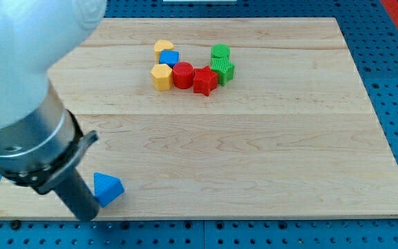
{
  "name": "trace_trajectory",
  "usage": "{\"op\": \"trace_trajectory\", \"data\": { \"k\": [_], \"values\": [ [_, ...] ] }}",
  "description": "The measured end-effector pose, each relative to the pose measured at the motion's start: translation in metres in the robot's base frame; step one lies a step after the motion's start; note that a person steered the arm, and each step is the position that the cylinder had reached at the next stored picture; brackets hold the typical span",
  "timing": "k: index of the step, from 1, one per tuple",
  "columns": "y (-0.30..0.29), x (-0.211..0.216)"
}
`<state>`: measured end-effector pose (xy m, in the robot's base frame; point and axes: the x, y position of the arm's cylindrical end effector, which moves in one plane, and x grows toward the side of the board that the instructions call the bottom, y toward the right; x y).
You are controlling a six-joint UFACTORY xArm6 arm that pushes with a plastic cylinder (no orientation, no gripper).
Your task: Push the blue triangle vertical to the red star at the bottom side
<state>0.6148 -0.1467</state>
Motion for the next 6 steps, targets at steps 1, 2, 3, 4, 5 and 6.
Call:
{"op": "trace_trajectory", "data": {
  "k": [1,2,3,4,5,6],
  "values": [
    [0.021,-0.021],
    [0.029,-0.038],
    [0.009,-0.038],
    [0.019,-0.049],
    [0.034,-0.063],
    [0.043,-0.072]
  ]
}}
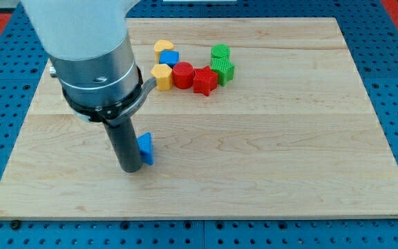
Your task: Push the blue triangle vertical to the red star at the bottom side
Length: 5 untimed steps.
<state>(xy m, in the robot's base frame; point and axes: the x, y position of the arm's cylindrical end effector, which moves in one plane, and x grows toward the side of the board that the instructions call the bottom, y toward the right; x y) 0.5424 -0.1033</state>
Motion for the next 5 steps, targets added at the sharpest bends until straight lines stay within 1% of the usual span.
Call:
{"op": "trace_trajectory", "data": {
  "k": [1,2,3,4,5],
  "values": [
    [-0.019,-0.002],
    [-0.014,-0.016],
    [0.002,-0.031],
    [0.034,-0.04],
    [0.062,-0.035]
  ]
}}
